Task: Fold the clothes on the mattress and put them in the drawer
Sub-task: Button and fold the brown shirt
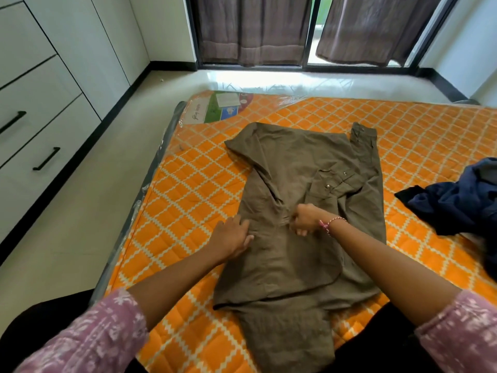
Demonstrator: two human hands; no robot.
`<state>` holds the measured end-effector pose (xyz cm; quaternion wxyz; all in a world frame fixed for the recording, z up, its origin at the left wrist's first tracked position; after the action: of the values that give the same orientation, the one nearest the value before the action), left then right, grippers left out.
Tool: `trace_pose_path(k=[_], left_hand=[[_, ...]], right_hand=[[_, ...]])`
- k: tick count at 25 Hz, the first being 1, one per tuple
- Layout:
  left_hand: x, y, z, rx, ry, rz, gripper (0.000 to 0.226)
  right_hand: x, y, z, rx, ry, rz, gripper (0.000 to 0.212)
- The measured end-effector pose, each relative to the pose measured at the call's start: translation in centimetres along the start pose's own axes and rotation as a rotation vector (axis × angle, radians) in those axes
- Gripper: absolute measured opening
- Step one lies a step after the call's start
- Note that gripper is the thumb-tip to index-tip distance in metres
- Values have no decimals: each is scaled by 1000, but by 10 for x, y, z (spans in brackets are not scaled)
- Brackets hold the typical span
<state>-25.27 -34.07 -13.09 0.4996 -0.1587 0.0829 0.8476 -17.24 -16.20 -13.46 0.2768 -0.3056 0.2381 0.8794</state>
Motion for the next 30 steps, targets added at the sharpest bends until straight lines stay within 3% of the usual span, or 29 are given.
trace_pose_path(k=[1, 3, 5, 8, 13, 16, 18, 20, 22, 24, 26, 28, 30], left_hand=[[13, 1, -1, -30, -79, 35, 58], [37, -1, -17, -69, -7, 97, 69], [60, -5, -29, -79, 46, 141, 72], [97, 6, -22, -136, -61, 189, 66], [174, 62, 11, -283, -183, 252, 60], [226, 94, 32, -433, -271, 204, 61], [254, 105, 59, -605, -363, 81, 65], [277, 113, 88, -743, -492, 37, 64], [300, 127, 98, -920, -512, 233, 64], [318, 127, 80, -1368, -285, 528, 61], [327, 117, 72, -1610, -148, 632, 36], [340, 119, 73, -1570, -111, 631, 33], [345, 118, 82, -1588, -95, 591, 21]], right_hand=[[4, 11, 15, 7, -189, 52, 22], [13, 26, 27, 23, -376, 84, 32], [31, 30, 27, 59, -392, 79, 42], [59, 37, 43, 162, -516, 81, 47], [116, 83, 93, 168, -633, 213, 34], [158, 97, 114, 243, -649, 159, 25], [181, 92, 135, 481, -667, 143, 23], [193, 69, 158, 954, -690, 211, 25], [202, 23, 163, 1547, -691, 164, 23], [212, -18, 146, 1892, -559, -12, 18], [219, -30, 139, 1836, -431, -106, 20], [223, -28, 151, 1791, -432, -126, 33], [228, -21, 169, 1798, -443, -72, 26]])
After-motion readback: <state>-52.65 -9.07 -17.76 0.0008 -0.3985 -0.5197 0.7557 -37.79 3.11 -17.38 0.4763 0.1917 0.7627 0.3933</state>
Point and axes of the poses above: each hand's wrist, its own x-axis towards the middle knuckle, its own z-axis out of the back of the hand, y = z × x, the point moved 5 cm from there along x, towards the middle knuckle, and after that the axes turned 3 degrees about x, right-handed, at the moved point
